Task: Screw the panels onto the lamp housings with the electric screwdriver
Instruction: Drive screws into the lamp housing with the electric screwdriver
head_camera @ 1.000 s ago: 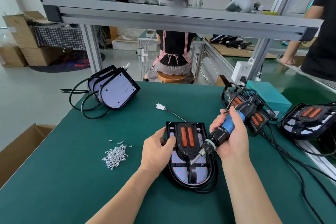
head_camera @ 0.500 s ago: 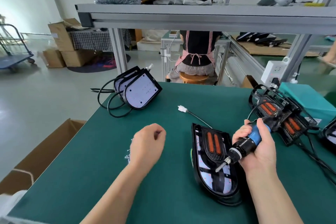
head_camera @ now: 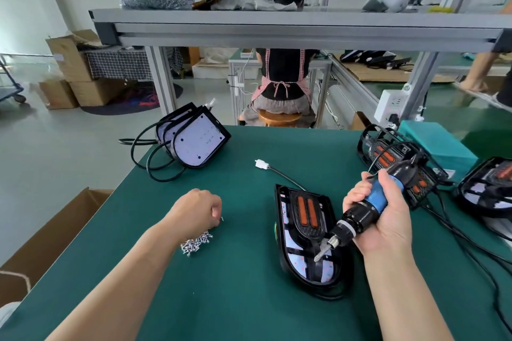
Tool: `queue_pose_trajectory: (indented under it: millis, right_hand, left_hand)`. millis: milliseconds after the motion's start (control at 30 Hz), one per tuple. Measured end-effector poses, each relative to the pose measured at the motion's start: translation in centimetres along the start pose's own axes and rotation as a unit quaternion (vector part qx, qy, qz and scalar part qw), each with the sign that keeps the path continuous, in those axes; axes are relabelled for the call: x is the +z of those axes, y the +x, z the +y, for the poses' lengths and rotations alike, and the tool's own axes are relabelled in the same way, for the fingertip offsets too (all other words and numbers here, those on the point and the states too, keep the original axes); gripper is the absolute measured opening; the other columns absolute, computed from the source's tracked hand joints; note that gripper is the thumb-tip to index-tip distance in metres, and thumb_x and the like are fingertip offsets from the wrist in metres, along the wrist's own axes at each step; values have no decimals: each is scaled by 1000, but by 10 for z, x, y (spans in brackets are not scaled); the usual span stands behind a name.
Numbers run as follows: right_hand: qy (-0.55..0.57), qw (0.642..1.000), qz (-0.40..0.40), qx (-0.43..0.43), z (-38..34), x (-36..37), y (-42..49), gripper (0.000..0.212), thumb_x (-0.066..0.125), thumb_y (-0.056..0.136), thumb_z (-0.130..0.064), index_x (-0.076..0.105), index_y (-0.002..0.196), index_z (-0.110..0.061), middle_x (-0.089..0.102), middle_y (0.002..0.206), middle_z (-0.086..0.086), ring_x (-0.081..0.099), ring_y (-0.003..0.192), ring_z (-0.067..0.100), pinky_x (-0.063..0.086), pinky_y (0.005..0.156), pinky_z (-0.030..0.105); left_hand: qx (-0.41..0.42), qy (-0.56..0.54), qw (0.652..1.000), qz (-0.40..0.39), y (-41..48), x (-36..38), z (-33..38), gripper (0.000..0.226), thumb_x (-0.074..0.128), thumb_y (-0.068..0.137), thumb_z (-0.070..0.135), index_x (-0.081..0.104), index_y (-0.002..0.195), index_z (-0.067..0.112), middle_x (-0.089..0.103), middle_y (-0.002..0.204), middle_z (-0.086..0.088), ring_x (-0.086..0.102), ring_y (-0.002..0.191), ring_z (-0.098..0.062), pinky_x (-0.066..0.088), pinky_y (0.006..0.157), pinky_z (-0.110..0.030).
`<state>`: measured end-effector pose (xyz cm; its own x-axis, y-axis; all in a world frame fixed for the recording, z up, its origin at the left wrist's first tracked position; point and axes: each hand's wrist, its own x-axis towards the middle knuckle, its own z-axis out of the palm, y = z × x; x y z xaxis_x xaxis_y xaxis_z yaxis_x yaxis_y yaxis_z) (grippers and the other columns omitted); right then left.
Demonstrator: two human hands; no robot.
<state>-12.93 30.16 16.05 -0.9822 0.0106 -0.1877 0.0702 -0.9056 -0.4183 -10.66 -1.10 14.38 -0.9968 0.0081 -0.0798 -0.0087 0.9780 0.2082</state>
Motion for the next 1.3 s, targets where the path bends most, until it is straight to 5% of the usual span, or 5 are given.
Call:
queue_pose_trajectory:
  millis: [367, 667, 800, 1100, 1300]
  right_hand:
    - [-64, 997, 5, -35, 4, 5, -13, 17, 64, 93, -29, 59, 93, -13, 51, 68, -5, 49, 56, 4, 46, 53, 14]
    - [-64, 997, 17, -31, 9, 10, -18, 16, 63, 95, -28, 59, 92, -13, 52, 69, -5, 49, 56, 5, 47, 53, 14]
    - [-65, 997, 20, -38, 9, 12, -21, 15, 63, 96, -27, 58, 92, -13, 52, 68, -4, 50, 55, 5, 48, 52, 15]
    - [-55, 995, 50, -70, 9, 12, -21, 15, 65, 96, -23, 56, 89, -14, 53, 66, -4, 51, 54, 6, 47, 51, 16]
    - [-54, 994, 61, -70, 9, 9, -22, 15, 66, 95, -23, 56, 89, -13, 54, 65, -4, 52, 53, 6, 48, 51, 16]
  left_hand:
    - [-32, -99, 994, 20, 1, 0, 8, 6, 68, 84, 18, 69, 90, 18, 66, 86, 8, 61, 88, -17, 53, 80, -34]
    - [13, -9, 1000, -20, 4, 8, 27, 3, 61, 92, 19, 63, 92, 17, 66, 99, -1, 61, 94, -23, 52, 84, -37]
    - [37, 33, 998, 26, -6, 16, 31, 11, 49, 99, 19, 58, 98, 13, 61, 104, -3, 57, 95, -26, 47, 83, -36]
    - [-36, -149, 976, 152, -29, 42, 35, 11, 50, 96, 9, 54, 88, 14, 58, 89, 0, 54, 84, -24, 44, 75, -36]
    - [-5, -102, 992, 74, -22, 34, 36, 16, 52, 93, 7, 63, 102, 16, 58, 99, 0, 58, 92, -24, 49, 83, -36]
